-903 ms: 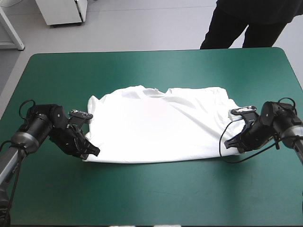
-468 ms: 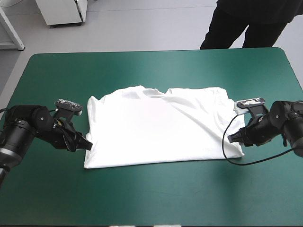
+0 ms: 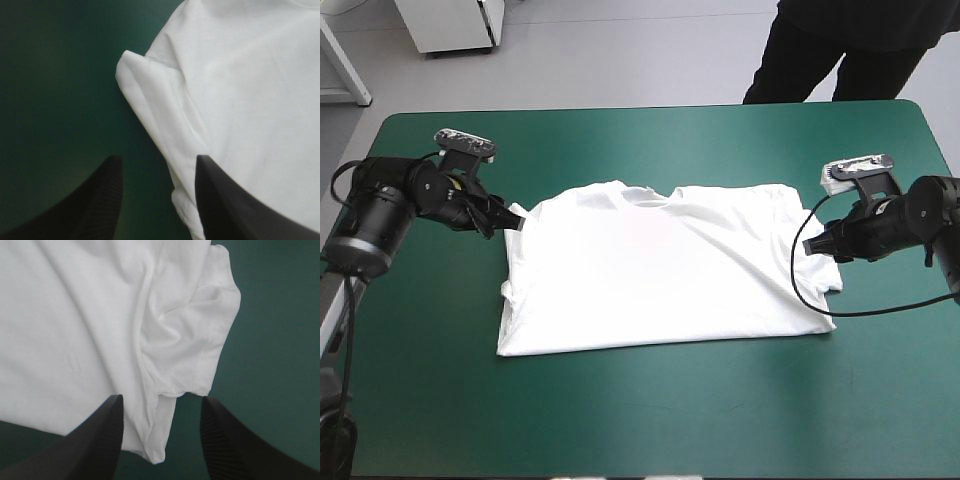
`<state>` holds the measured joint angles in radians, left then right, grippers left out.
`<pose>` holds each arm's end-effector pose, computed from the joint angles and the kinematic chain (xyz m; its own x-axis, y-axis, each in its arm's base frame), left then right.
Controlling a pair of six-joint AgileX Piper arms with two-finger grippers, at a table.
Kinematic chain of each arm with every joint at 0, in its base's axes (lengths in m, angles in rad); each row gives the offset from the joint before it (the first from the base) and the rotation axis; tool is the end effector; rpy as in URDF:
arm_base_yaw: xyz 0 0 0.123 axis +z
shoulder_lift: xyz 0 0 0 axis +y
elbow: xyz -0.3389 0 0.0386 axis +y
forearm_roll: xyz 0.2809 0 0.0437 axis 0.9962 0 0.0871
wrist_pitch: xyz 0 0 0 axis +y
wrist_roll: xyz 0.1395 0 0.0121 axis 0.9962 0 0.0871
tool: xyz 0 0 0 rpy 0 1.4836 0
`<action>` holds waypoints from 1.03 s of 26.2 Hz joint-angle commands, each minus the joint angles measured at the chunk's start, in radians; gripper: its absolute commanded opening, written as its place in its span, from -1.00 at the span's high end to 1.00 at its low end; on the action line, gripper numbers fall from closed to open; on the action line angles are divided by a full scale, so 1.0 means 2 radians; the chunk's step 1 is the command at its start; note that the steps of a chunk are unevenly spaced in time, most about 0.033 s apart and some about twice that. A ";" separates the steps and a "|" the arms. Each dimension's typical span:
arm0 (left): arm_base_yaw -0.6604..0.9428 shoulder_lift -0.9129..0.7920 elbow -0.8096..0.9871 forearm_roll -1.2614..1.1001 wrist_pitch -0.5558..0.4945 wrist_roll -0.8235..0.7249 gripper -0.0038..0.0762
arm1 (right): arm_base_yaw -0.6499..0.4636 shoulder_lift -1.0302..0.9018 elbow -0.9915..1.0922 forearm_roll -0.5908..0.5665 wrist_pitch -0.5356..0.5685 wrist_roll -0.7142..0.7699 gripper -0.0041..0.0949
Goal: Fold the cloth
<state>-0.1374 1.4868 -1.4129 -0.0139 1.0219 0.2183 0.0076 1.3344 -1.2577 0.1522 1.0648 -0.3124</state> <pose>0.3643 -0.0520 0.3683 -0.7895 0.3206 -0.5234 0.3156 0.9434 0.1019 0.3105 0.0209 0.3632 -0.8252 -0.2401 -0.5112 -0.2761 0.9611 -0.0058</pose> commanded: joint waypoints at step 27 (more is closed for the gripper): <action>0.040 0.207 -0.070 -0.052 -0.046 0.000 -0.15 | 0.001 0.022 -0.026 0.013 -0.035 -0.005 -0.04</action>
<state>-0.0580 1.9422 -1.5215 -0.0790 0.9495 0.2198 0.0076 1.4075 -1.2771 0.1615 1.0313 -0.3124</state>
